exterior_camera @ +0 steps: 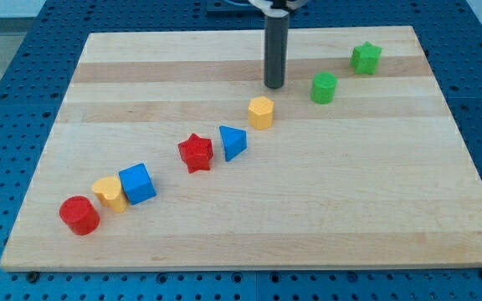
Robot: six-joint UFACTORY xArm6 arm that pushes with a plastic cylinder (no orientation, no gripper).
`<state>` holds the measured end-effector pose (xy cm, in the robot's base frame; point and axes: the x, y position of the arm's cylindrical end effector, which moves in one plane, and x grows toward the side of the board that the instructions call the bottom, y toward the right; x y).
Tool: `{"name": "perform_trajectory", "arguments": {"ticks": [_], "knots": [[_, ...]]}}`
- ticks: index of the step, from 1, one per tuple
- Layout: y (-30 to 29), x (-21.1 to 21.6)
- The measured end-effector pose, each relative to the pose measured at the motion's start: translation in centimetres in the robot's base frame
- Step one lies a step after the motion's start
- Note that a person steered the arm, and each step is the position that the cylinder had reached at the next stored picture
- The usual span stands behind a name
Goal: Move the green circle right to the blue triangle
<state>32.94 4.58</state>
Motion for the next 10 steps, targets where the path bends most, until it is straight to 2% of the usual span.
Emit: {"name": "perform_trajectory", "arguments": {"ticks": [4,7,9,10], "knots": [[4.2,-3.3],[7.1,-3.2],[6.6,4.9],[6.6,4.9]]}}
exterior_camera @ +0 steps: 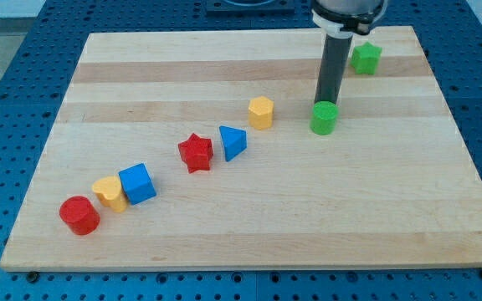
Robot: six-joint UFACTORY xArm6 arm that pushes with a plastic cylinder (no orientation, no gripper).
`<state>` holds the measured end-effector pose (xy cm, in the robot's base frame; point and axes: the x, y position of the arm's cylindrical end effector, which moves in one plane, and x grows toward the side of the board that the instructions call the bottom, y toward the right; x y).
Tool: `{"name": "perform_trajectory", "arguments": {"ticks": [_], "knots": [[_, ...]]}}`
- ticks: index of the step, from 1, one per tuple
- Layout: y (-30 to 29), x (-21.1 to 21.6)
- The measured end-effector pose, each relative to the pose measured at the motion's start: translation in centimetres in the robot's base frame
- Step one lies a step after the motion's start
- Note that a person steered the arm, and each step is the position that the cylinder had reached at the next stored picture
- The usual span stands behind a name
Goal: Move the green circle right to the blue triangle
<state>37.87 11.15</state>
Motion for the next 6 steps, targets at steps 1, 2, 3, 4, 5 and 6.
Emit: {"name": "perform_trajectory", "arguments": {"ticks": [1,2,3,4,5,6], "knots": [[2.6,-0.7],[4.1,-0.7],[1.9,2.2],[1.8,2.3],[-1.0,5.4],[-5.1,9.3]]}}
